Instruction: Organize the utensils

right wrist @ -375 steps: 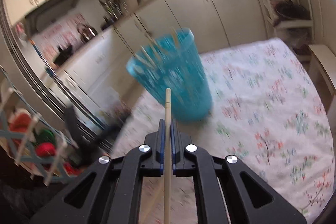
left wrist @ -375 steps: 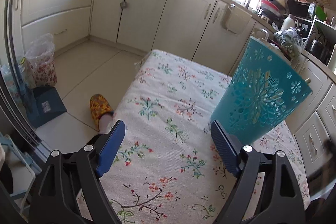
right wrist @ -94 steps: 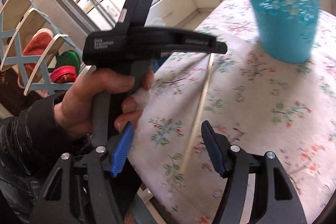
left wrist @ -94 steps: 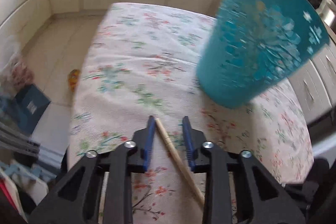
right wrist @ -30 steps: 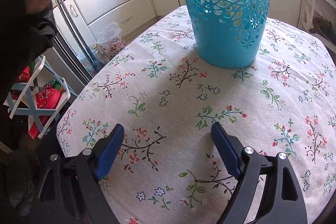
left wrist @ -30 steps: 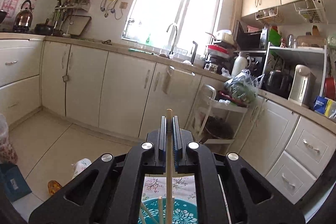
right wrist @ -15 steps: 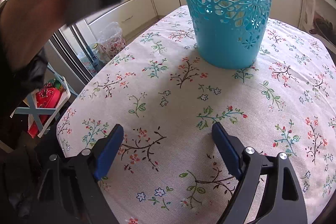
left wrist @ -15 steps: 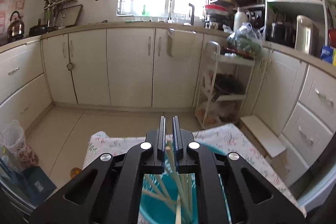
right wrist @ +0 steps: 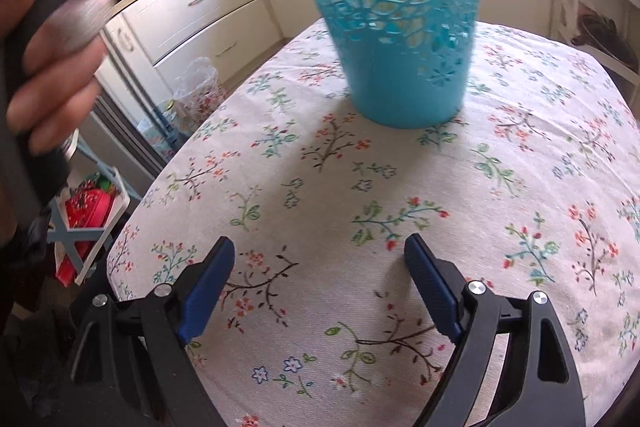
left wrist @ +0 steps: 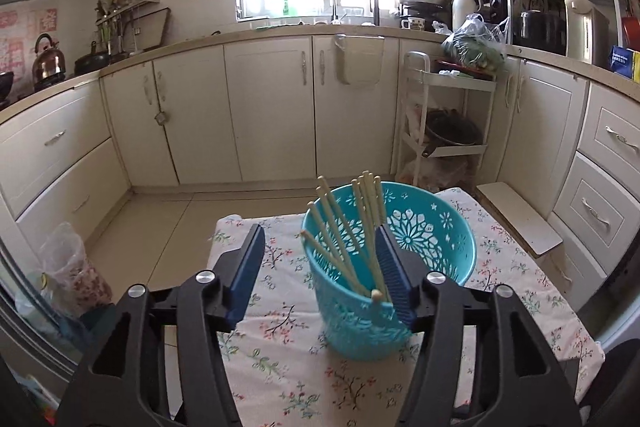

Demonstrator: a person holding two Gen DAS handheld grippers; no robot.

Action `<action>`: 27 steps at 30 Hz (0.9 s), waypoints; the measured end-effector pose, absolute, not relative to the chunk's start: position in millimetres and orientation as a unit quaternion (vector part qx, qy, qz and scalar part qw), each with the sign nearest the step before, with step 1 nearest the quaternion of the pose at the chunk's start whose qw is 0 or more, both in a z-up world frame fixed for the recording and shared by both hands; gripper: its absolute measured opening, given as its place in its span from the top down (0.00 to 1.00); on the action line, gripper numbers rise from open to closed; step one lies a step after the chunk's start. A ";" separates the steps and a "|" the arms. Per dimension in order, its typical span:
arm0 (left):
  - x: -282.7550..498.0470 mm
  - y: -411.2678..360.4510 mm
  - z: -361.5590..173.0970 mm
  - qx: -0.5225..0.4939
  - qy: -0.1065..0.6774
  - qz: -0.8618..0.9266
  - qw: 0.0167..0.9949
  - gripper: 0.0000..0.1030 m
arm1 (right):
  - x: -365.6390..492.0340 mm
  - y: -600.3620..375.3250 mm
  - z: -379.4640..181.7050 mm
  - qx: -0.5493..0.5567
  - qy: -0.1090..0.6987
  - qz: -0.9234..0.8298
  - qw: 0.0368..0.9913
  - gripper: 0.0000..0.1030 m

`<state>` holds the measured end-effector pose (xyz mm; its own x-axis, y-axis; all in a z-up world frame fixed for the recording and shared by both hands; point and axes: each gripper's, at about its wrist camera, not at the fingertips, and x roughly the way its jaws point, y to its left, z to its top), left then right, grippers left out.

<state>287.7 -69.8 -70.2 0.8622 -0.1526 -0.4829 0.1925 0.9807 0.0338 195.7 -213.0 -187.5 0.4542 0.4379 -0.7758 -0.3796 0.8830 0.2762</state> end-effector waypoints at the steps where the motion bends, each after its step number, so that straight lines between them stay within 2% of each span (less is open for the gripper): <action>1: 283.6 -67.6 -69.9 0.040 0.247 -0.087 0.964 0.41 | 195.9 -215.2 -187.1 0.035 0.464 0.234 0.854 0.19; 8: 263.6 -55.2 -67.7 0.041 0.260 -0.066 0.962 0.12 | 194.6 -240.8 -176.7 0.057 0.450 0.158 0.877 0.19; 10: 254.8 -51.1 -68.1 0.042 0.267 -0.061 0.961 0.07 | 192.2 -249.6 -169.1 0.066 0.438 0.133 0.887 0.17; 19: 199.9 -24.5 -76.6 0.033 0.334 -0.042 0.941 0.07 | 147.0 -287.1 -99.9 0.125 0.372 0.016 0.920 0.10; 27: 141.7 7.1 -55.2 -0.024 0.364 -0.049 0.930 0.07 | 93.7 -260.5 -39.6 0.110 0.361 0.022 0.926 0.08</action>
<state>141.7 7.1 -55.2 0.7306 -0.1089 -0.6741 0.0745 0.9940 -0.0798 93.7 -260.5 -39.6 0.7382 0.1206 -0.6637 0.0389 0.9746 0.2204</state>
